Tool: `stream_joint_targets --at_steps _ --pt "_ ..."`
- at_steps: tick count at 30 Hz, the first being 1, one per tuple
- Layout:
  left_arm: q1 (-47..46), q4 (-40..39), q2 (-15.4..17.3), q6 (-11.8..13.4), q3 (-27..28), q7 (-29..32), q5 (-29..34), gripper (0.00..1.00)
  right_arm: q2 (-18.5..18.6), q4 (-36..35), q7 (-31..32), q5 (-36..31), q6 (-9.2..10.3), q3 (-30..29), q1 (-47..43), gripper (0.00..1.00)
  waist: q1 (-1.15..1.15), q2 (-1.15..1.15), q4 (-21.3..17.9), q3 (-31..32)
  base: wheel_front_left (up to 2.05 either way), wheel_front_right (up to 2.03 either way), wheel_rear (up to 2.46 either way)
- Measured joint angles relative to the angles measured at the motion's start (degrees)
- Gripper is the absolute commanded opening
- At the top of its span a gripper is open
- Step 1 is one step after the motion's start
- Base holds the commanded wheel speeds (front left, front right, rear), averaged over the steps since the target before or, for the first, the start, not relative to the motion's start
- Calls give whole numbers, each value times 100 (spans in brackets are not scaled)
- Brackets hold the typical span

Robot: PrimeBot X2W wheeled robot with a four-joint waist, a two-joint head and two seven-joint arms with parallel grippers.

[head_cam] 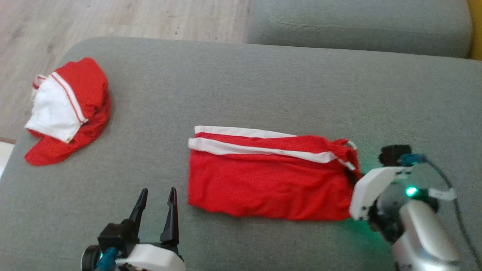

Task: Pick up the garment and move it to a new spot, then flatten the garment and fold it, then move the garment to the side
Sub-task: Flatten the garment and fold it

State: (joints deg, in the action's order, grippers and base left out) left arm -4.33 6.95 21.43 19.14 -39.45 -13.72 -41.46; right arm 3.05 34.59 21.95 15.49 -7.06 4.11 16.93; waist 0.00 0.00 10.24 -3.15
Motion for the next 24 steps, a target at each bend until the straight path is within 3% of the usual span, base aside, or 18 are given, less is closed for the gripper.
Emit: stream_joint_targets --at_steps 11,17,24 --pt "-23 12 -47 -5 -22 -1 0 100 1212 -1156 893 234 0 -514 -248 0 0 0 -373 -104 0 0 0" --pt "-35 47 -52 -34 -22 -4 1 100 1054 -1613 1113 319 0 -630 -504 0 0 0 -485 -119 0 0 0" --pt "-139 70 -58 -55 -42 -3 0 100 504 -1942 1246 602 0 15 -474 0 0 0 -448 -110 0 0 0"
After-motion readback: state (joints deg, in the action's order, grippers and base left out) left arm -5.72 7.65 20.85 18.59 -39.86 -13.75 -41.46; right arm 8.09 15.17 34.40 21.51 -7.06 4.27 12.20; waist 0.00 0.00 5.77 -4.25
